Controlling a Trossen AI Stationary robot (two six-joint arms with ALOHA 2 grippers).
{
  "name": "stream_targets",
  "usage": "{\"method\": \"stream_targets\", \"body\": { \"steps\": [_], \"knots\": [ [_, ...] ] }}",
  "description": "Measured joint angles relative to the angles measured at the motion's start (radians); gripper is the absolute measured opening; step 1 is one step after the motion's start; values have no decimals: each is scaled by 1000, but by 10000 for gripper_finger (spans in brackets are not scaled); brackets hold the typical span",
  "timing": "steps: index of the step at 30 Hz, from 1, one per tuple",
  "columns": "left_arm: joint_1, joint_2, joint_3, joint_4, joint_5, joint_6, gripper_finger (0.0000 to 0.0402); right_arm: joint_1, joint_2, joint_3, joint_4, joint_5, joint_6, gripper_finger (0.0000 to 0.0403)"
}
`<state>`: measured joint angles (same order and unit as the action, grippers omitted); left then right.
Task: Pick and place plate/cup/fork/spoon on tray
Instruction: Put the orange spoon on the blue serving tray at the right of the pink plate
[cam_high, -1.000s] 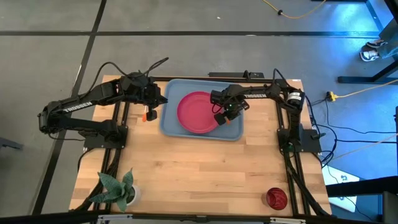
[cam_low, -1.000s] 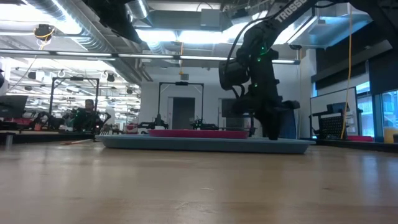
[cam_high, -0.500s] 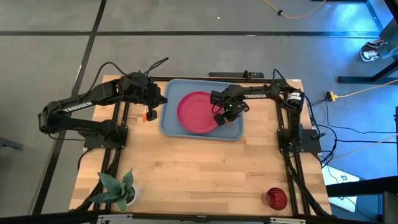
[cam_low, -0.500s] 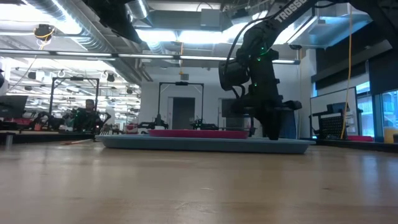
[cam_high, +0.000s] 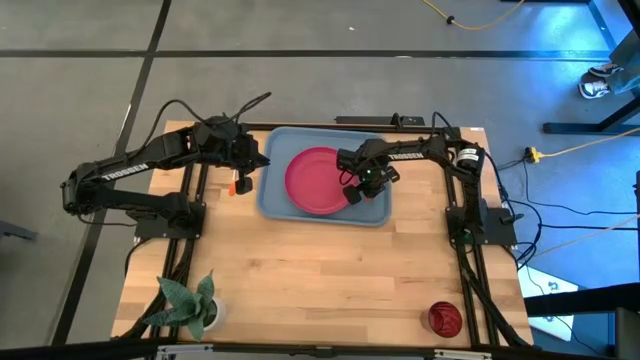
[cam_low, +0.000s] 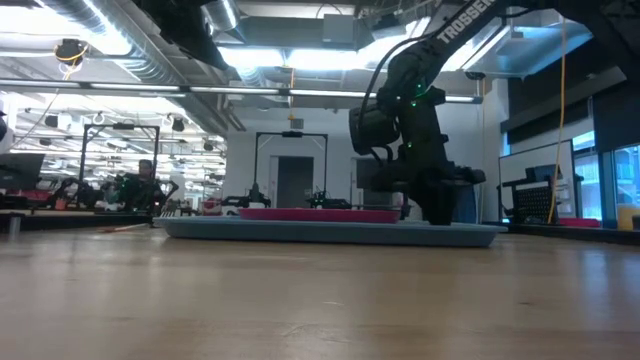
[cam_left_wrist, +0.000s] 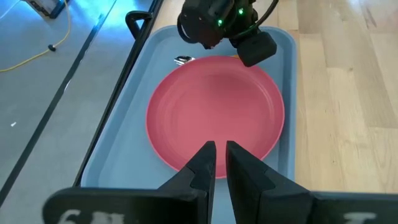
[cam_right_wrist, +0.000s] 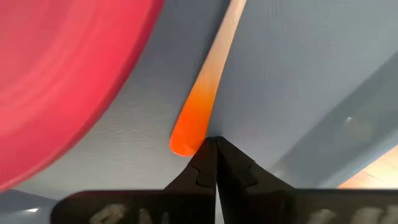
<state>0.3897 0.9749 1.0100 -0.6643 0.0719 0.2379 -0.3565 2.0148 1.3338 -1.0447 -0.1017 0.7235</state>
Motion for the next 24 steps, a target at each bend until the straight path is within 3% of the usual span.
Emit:
{"method": "stream_targets", "body": {
  "steps": [24],
  "knots": [
    [0, 0, 0, 0, 0, 1, 30, 11, -1, 1, 68, -59, -25, 0]
  ]
}}
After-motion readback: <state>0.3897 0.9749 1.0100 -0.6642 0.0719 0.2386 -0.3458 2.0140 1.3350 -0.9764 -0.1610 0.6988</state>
